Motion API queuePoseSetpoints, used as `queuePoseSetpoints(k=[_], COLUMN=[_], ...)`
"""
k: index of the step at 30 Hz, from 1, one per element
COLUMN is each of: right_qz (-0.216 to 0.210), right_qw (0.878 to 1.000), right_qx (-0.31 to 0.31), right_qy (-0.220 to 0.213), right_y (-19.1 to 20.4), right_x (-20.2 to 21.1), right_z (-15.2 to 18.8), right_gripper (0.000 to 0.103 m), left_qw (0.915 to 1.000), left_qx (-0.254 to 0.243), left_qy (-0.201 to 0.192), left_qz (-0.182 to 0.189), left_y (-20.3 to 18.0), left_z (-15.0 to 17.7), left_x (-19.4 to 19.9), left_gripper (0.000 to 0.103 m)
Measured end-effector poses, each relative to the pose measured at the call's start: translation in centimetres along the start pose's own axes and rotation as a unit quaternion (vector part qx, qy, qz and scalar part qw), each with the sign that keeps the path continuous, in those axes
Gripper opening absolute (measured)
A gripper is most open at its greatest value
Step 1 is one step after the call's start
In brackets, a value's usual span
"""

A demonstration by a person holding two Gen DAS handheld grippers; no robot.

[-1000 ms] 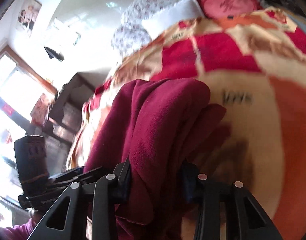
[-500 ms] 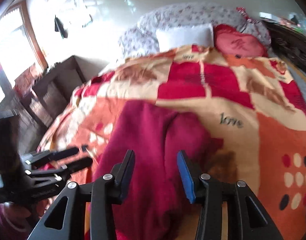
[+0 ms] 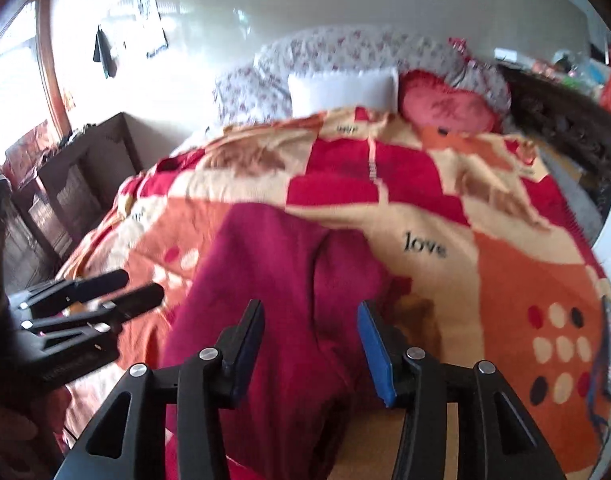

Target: Fold small clothes

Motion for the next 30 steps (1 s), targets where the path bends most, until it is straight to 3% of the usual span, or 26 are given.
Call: queuePoseSetpoints(k=[12, 30], right_qz=[0.005, -0.006], right_qw=[1.000, 1.000], right_qx=[-0.007, -0.009], right_qy=[-0.005, 0.004], right_y=[1.3, 1.6], right_x=[0.6, 0.0], right_z=[-0.3, -0.4], right_gripper=[0.050, 0.051], left_qw=[0.9996, 0.9995], left_qx=[-0.012, -0.009], left_qy=[-0.021, -0.020], left_qz=[-0.018, -0.024], left_y=[-0.5, -0.2], left_z=[-0.2, -0.1], left_x=[1.8, 2.0], left_gripper=[0.054, 0.054])
Point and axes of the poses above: each gripper's, at about its wrist camera, not at the fingertips, and x roughly against the way its jaws point, y to its left, z to its underside, the point moved 6 cm from there along -x, roughly the way its jaws point, and after that the axes turned 5 degrees about x, right-handed, at the moved point
